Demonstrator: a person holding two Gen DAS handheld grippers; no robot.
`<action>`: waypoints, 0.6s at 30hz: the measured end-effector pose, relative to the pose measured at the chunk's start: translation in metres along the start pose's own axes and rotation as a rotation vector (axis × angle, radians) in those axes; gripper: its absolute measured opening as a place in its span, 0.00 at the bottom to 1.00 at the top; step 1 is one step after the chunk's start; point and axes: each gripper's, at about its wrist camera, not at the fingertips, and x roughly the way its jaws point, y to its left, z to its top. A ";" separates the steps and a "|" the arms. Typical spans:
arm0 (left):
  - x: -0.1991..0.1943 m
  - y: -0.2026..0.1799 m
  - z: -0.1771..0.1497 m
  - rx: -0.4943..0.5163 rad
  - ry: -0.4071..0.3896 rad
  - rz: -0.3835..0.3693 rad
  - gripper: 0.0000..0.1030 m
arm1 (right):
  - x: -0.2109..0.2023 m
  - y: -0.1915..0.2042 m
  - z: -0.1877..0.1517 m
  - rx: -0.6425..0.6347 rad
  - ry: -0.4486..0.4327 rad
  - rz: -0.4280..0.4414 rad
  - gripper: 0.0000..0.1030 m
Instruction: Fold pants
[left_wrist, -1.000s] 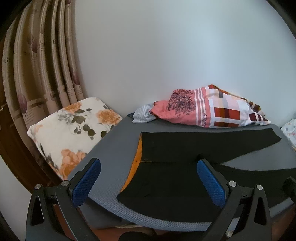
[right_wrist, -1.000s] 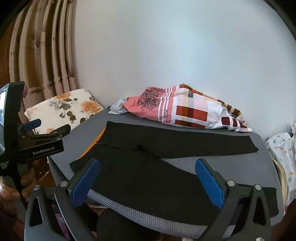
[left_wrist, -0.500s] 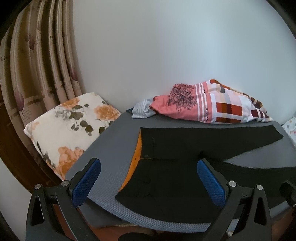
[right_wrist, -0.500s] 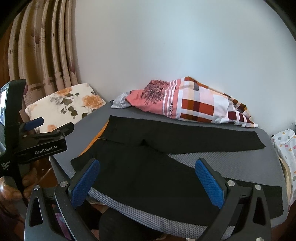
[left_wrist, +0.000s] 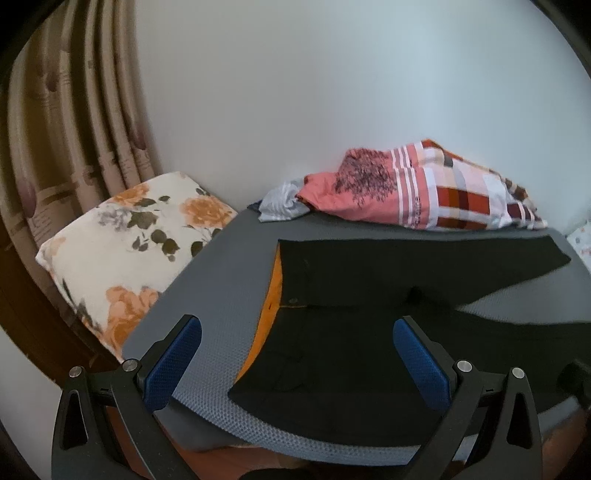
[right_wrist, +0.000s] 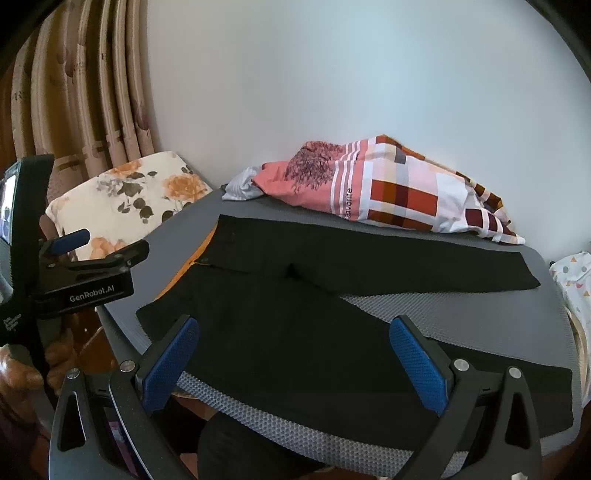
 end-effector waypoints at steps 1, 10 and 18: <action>0.007 0.002 0.000 0.003 0.015 -0.013 1.00 | 0.003 -0.001 0.000 0.004 0.004 0.004 1.00; 0.129 0.082 0.029 -0.094 0.099 -0.133 1.00 | 0.046 -0.016 -0.001 0.043 0.072 0.015 1.00; 0.267 0.108 0.079 -0.102 0.130 -0.206 0.98 | 0.094 -0.032 -0.005 0.088 0.158 -0.007 1.00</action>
